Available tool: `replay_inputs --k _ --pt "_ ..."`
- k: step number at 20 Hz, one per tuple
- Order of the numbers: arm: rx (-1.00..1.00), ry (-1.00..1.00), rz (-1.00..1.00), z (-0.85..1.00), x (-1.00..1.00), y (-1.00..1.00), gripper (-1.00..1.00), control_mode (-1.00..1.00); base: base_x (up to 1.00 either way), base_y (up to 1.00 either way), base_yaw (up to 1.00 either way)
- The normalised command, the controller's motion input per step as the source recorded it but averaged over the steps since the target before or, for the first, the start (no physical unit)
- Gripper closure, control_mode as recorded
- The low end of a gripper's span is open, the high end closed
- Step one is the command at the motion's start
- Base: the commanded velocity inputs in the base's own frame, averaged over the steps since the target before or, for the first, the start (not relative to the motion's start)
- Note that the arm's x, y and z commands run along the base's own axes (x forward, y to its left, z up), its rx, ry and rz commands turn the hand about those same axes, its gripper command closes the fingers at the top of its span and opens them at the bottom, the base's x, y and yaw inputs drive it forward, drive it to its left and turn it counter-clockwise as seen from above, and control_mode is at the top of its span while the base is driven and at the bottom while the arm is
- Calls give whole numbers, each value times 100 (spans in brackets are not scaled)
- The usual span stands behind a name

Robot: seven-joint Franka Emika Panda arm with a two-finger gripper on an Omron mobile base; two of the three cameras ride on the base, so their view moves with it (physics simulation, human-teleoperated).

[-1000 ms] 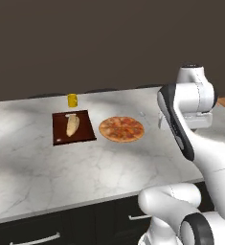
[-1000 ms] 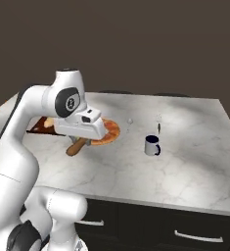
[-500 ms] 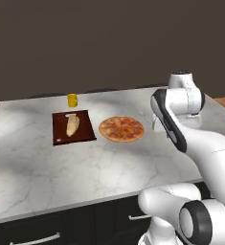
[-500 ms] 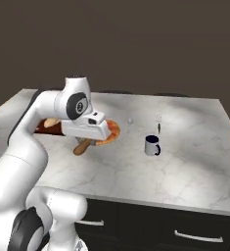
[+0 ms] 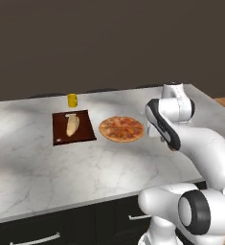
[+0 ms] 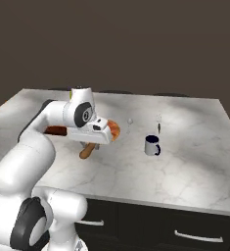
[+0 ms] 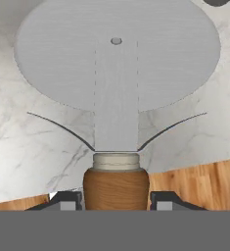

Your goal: Take the pizza cutter from the drawer on the right and place it on the dining counter for cutting.

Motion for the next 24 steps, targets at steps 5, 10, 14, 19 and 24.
replay_inputs --k 5,10,14,19,24 --pt "0 0 3 -41 57 0 100 -100 0 0 0" --pt "0 0 2 -34 53 0 100 -100 0 0 0" --pt "0 0 2 -29 43 0 100 -100 0 0 0" --pt "0 0 2 -27 34 -4 100 -100 0 0 0" --pt "0 0 4 -19 11 -5 100 -100 0 0 0"
